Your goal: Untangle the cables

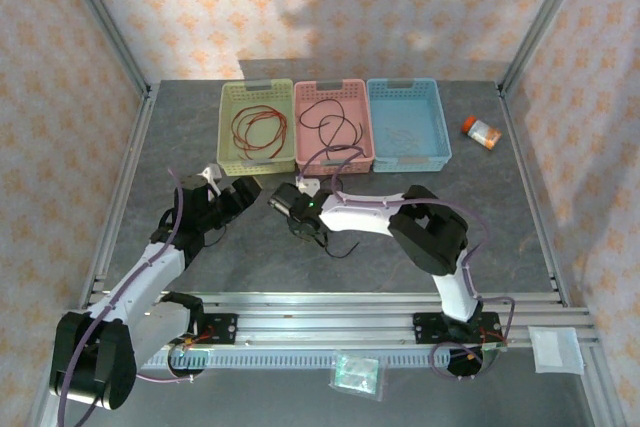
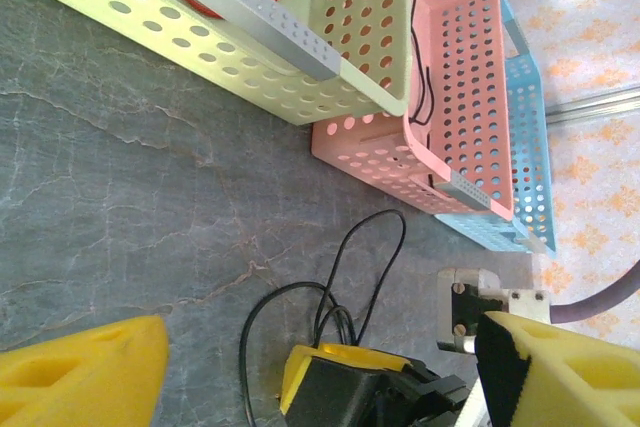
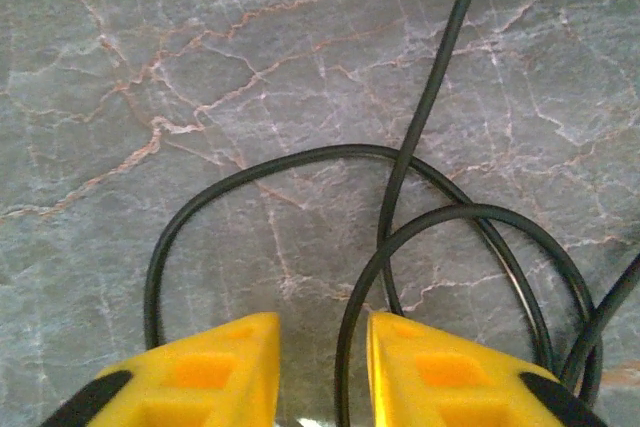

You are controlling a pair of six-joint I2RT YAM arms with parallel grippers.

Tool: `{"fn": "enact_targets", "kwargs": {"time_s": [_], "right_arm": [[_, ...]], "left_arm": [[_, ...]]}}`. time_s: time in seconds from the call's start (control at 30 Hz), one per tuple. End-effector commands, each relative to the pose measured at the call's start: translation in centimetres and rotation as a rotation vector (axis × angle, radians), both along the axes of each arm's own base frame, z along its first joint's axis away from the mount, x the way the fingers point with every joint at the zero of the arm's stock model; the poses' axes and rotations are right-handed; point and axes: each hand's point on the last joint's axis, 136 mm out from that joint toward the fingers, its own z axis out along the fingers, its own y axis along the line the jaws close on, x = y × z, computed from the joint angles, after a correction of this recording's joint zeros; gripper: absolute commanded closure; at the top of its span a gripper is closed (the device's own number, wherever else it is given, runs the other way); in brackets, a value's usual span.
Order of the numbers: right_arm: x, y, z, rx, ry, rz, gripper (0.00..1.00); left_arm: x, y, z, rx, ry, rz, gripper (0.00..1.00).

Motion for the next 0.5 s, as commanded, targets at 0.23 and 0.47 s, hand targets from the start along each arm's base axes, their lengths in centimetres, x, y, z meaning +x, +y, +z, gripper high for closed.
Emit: {"fn": "enact_targets", "kwargs": {"time_s": [0.23, 0.47], "right_arm": [[0.7, -0.1, 3.9, 0.028, -0.089, -0.009, 1.0], [-0.1, -1.1, 12.4, 0.22, -0.233, 0.046, 1.0]], "left_arm": [[-0.5, -0.4, 0.3, 0.058, -0.034, -0.045, 0.19], [-1.0, -3.2, 0.4, 0.074, -0.073, -0.105, 0.19]]}}
